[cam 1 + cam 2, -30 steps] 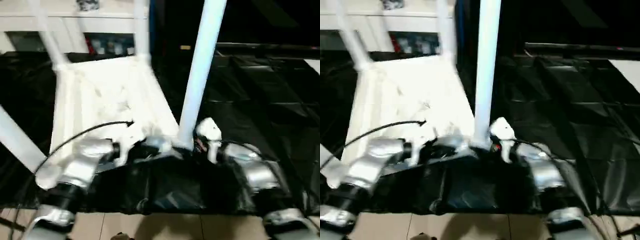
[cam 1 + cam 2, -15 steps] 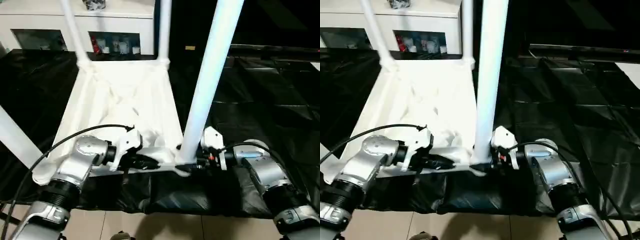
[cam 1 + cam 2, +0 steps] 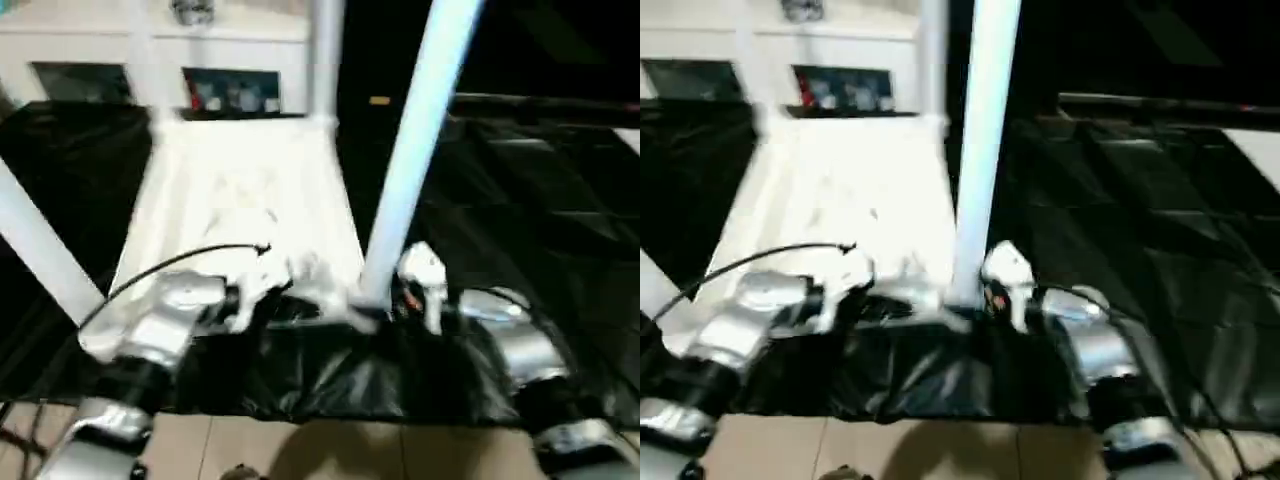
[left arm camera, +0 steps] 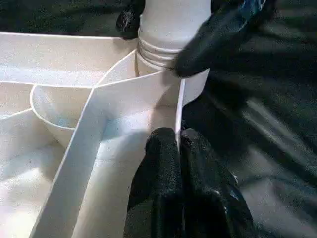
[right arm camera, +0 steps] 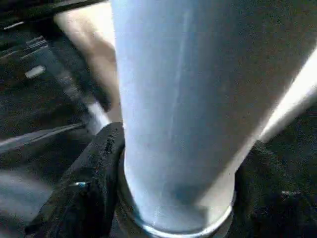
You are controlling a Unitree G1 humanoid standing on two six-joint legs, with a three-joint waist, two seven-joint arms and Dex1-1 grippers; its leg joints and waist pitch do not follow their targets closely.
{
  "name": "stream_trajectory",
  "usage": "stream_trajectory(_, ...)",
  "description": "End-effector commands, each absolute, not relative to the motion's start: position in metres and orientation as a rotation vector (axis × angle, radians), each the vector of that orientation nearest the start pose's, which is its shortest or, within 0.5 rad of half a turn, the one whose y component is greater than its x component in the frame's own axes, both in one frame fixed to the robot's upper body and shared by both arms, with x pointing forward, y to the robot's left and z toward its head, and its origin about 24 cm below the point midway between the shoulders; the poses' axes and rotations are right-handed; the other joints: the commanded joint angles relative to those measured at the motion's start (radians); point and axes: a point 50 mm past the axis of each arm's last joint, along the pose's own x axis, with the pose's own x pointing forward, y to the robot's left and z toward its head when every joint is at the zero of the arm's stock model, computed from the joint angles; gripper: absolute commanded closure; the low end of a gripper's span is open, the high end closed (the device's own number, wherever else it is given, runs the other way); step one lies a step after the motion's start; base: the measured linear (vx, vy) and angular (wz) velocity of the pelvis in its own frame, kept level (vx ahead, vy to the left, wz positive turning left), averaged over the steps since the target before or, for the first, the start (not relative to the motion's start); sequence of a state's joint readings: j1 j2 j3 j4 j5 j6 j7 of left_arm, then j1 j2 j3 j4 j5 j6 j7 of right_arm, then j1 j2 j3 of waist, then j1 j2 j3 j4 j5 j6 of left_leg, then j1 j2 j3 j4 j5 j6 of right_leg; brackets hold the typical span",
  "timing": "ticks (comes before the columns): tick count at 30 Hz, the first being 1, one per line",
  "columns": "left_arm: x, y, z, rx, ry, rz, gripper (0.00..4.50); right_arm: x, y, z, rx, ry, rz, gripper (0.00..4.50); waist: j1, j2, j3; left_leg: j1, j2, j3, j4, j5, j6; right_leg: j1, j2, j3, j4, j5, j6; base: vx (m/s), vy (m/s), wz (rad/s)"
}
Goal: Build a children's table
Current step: Rotate leg to tighten
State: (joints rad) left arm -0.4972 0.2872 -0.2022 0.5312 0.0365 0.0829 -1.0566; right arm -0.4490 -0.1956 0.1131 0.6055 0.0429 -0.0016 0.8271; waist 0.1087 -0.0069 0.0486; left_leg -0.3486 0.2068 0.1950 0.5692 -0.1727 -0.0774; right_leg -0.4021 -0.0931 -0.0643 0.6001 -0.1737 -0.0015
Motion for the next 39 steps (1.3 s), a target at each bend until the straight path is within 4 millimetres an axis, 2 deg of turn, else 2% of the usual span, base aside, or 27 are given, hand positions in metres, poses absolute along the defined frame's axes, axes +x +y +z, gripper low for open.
stream_trajectory(1,0.319,0.096,0.049,0.295,0.291,-1.103,4.5,0.307,-0.086,0.01,-0.117,0.313,0.914,1.83,-0.009,-0.007,-0.05,0.008,0.019,-0.023,-0.074,-0.35,-0.025,0.031,-0.057,0.032,-0.099,-0.539,-0.107,0.0,0.0,0.0)
stream_trajectory(3,0.322,0.086,0.046,0.304,0.301,-1.038,4.5,0.312,-0.078,0.007,-0.072,0.327,0.771,1.83,-0.018,-0.006,-0.052,0.009,0.018,-0.025,-0.074,-0.361,-0.019,0.03,-0.055,0.03,-0.106,-0.548,-0.096,0.0,0.0,0.0)
stream_trajectory(4,0.322,0.085,0.046,0.304,0.301,-1.037,4.5,0.312,-0.078,0.007,-0.071,0.327,0.77,1.83,-0.023,-0.01,-0.051,0.008,0.018,-0.024,-0.074,-0.36,-0.015,0.029,-0.053,0.031,-0.106,-0.541,-0.096,0.0,0.0,0.0)
stream_trajectory(5,0.323,0.078,0.045,0.307,0.3,-1.006,4.5,0.315,-0.071,0.006,-0.045,0.336,0.691,1.83,-0.022,-0.004,-0.053,0.01,0.017,-0.024,-0.074,-0.365,-0.012,0.027,-0.053,0.03,-0.106,-0.532,-0.099,0.0,0.0,0.0)
stream_trajectory(7,0.323,0.07,0.045,0.298,0.297,-0.996,4.5,0.315,-0.062,0.007,-0.044,0.322,0.672,1.83,-0.025,-0.007,-0.052,0.009,0.015,-0.022,-0.074,-0.372,-0.009,0.025,-0.051,0.031,-0.109,-0.531,-0.095,0.0,0.0,0.0)
stream_trajectory(9,0.322,0.063,0.046,0.293,0.287,-1.011,4.5,0.314,-0.053,0.012,-0.044,0.28,0.713,1.83,-0.023,-0.006,-0.054,0.009,0.017,-0.022,-0.074,-0.364,-0.005,0.025,-0.052,0.032,-0.108,-0.507,-0.096,0.0,0.0,0.0)
stream_trajectory(10,0.322,0.063,0.046,0.293,0.286,-1.013,4.5,0.314,-0.053,0.013,-0.043,0.277,0.716,1.27,-0.023,-0.005,-0.054,0.008,0.017,-0.021,-0.074,-0.364,-0.002,0.025,-0.052,0.033,-0.107,-0.494,-0.099,0.0,0.0,0.0)
stream_trajectory(12,0.32,0.061,0.046,0.299,0.285,-1.031,4.5,0.315,-0.052,0.016,0.001,0.26,0.728,1.13,-0.022,-0.006,-0.055,0.005,0.017,-0.02,-0.075,-0.355,0.004,0.028,-0.05,0.035,-0.101,-0.45,-0.111,0.0,0.0,0.0)
stream_trajectory(13,0.318,0.061,0.046,0.304,0.288,-1.053,4.5,0.315,-0.053,0.018,0.022,0.253,0.733,1.07,-0.023,-0.003,-0.055,0.004,0.018,-0.019,-0.075,-0.356,0.006,0.028,-0.05,0.036,-0.1,-0.432,-0.119,0.0,0.0,0.0)
stream_trajectory(17,0.314,0.068,0.043,0.322,0.305,-1.103,4.5,0.315,-0.062,0.022,-0.02,0.232,0.787,0.67,-0.021,-0.003,-0.057,0.001,0.019,-0.018,-0.075,-0.331,0.011,0.033,-0.049,0.038,-0.092,-0.37,-0.138,0.0,0.0,0.0)
stream_trajectory(20,0.31,0.078,0.043,0.347,0.31,-1.171,4.5,0.31,-0.073,0.024,-0.072,0.226,0.917,0.67,-0.018,-0.005,-0.06,-0.001,0.019,-0.017,-0.073,-0.309,0.023,0.039,-0.048,0.038,-0.087,-0.33,-0.149,0.0,0.0,0.0)
stream_trajectory(22,0.309,0.083,0.043,0.358,0.322,-1.206,4.5,0.307,-0.079,0.025,-0.108,0.222,0.979,0.67,-0.019,-0.006,-0.061,-0.006,0.02,-0.014,-0.069,-0.275,0.034,0.042,-0.048,0.039,-0.079,-0.271,-0.17,0.0,0.0,0.0)
stream_trajectory(26,0.304,0.094,0.042,0.394,0.362,-1.298,4.5,0.301,-0.095,0.026,-0.181,0.233,1.126,0.67,-0.014,-0.005,-0.065,-0.004,0.021,-0.011,-0.063,-0.225,0.05,0.046,-0.047,0.038,-0.067,-0.186,-0.206,0.0,0.0,0.0)
stream_trajectory(28,0.301,0.099,0.042,0.416,0.378,-1.341,4.5,0.298,-0.1,0.027,-0.207,0.238,1.189,0.67,-0.013,-0.003,-0.063,-0.004,0.022,-0.009,-0.062,-0.214,0.063,0.047,-0.043,0.037,-0.064,-0.151,-0.225,0.0,0.0,0.0)
stream_trajectory(30,0.3,0.103,0.042,0.43,0.388,-1.37,4.5,0.295,-0.104,0.028,-0.224,0.246,1.24,0.67,-0.012,-0.004,-0.062,-0.002,0.023,-0.008,-0.063,-0.229,0.06,0.046,-0.045,0.036,-0.066,-0.171,-0.23,0.0,0.0,0.0)
stream_trajectory(31,0.298,0.106,0.042,0.44,0.395,-1.394,4.5,0.293,-0.108,0.03,-0.235,0.253,1.288,0.67,-0.007,-0.002,-0.062,0.002,0.026,-0.008,-0.063,-0.245,0.056,0.045,-0.046,0.036,-0.069,-0.196,-0.23,0.0,0.0,0.0)
stream_trajectory(34,0.295,0.113,0.045,0.448,0.4,-1.461,4.5,0.288,-0.115,0.034,-0.243,0.277,1.399,0.67,0.005,-0.002,-0.059,0.005,0.028,-0.007,-0.066,-0.275,0.05,0.043,-0.046,0.037,-0.072,-0.242,-0.219,0.0,0.0,0.0)
stream_trajectory(36,0.294,0.114,0.045,0.446,0.402,-1.473,4.5,0.287,-0.116,0.034,-0.244,0.281,1.413,0.67,0.011,-0.001,-0.059,0.01,0.031,-0.006,-0.067,-0.292,0.043,0.037,-0.047,0.039,-0.073,-0.254,-0.222,0.0,0.0,0.0)
stream_trajectory(39,0.29,0.122,0.046,0.447,0.434,-1.515,4.5,0.285,-0.118,0.036,-0.252,0.298,1.482,0.67,0.013,-0.004,-0.059,0.004,0.03,-0.008,-0.069,-0.288,0.037,0.042,-0.047,0.039,-0.07,-0.262,-0.215,0.0,0.0,0.0)
